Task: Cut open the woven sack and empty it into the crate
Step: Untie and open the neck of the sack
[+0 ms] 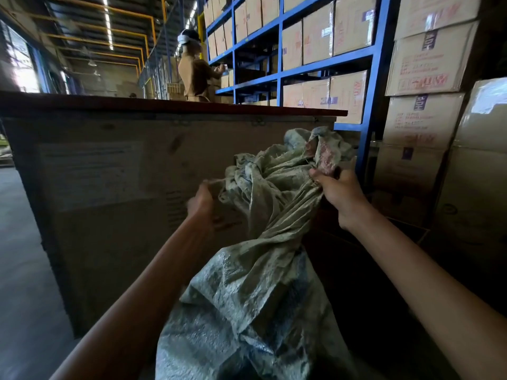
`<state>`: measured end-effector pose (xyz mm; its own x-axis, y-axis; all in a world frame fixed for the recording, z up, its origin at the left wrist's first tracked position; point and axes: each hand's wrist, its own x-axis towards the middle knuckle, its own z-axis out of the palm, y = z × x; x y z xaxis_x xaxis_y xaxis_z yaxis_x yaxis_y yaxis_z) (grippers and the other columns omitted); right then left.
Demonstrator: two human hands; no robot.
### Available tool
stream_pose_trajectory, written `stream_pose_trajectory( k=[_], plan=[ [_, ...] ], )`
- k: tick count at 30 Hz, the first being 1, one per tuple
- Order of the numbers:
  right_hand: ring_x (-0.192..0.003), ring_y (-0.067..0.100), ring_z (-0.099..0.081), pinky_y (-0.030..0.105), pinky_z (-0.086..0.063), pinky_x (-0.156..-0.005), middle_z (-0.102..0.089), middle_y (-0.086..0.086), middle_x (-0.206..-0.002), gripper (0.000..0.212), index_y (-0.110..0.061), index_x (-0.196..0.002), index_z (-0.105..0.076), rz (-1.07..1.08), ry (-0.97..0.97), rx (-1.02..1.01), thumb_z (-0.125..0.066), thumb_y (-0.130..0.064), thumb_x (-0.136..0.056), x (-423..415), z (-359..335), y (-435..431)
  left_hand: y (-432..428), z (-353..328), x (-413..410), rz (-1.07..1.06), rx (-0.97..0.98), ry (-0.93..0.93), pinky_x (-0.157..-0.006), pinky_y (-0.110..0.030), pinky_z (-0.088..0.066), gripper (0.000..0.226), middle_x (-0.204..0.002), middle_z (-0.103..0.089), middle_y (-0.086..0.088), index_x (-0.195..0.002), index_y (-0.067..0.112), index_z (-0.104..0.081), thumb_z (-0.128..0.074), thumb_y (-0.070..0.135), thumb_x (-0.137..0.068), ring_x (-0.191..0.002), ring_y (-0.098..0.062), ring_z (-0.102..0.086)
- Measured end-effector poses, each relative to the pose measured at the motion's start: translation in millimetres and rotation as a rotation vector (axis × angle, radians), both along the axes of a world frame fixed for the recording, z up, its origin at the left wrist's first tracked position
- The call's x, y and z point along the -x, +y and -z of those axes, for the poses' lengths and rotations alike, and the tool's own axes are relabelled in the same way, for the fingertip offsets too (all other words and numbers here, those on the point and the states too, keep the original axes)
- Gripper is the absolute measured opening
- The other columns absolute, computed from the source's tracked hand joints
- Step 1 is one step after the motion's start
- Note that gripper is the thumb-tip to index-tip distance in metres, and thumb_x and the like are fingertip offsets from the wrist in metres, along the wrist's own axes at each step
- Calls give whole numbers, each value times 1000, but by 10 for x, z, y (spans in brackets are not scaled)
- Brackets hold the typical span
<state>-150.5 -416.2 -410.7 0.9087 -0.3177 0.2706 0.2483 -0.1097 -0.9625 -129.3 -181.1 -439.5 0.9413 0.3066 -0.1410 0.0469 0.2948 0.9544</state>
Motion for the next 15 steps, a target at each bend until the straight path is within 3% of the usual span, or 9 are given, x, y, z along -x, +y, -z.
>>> stream_pose_trajectory(
  k=[2, 3, 6, 8, 11, 13, 15],
  plan=[
    [-104, 22, -62, 35, -51, -88, -65, 1, -114, 44, -12, -127, -58, 60, -54, 15, -71, -31, -90, 16, -63, 46, -65, -106, 22, -185, -202, -60, -76, -35, -52, 68, -123, -60, -7, -141, 6, -49, -52, 58, -97, -99, -28, -62],
    [-100, 20, -61, 34, -51, -88, -63, 0, -111, 43, -11, -126, -58, 78, -83, 24, -71, -31, -90, 20, -92, 71, -113, -205, 43, -134, -289, -122, -78, -38, -53, 70, -125, -63, -13, -137, 7, -53, -52, 63, -95, -99, -28, -64],
    [-96, 20, -64, 37, -55, -90, -66, 0, -107, 33, -16, -120, -61, -9, -124, 39, -70, -28, -91, 70, -154, 216, -316, -406, 179, 312, -448, -167, -47, -24, -45, 54, -77, -65, -11, -92, 10, -76, -68, 63, -85, -52, -18, -56],
    [-94, 17, -66, 35, -54, -88, -67, -3, -103, 23, -25, -114, -60, -142, -137, 31, -68, -22, -92, 89, -182, 318, -384, -307, 129, 319, -515, -177, -47, -22, -47, 35, -71, -66, -11, -86, 8, -78, -73, 42, -90, -48, -16, -56],
    [-96, 18, -66, 35, -53, -90, -69, -3, -99, 17, -25, -106, -64, -230, -168, 12, -63, -13, -95, 93, -275, 286, -217, 11, -148, 132, -297, -108, -58, -30, -57, 10, -92, -69, -19, -95, -3, -69, -68, 7, -93, -73, -26, -67],
    [-103, 26, -67, 41, -54, -94, -70, 1, -98, 18, -21, -107, -66, -197, -157, -70, -64, -9, -93, 60, -328, 122, 33, 154, -358, 69, 34, -2, -51, -37, -60, 25, -111, -67, -25, -115, -9, -61, -58, -8, -91, -79, -33, -70],
    [-109, 32, -66, 45, -54, -94, -70, 4, -98, 27, -13, -116, -67, -138, -124, -161, -69, -9, -89, 45, -322, -25, 208, 209, -453, 43, 205, 23, -47, -46, -57, 34, -121, -64, -25, -132, -7, -50, -44, -5, -99, -81, -35, -68]
  ],
)
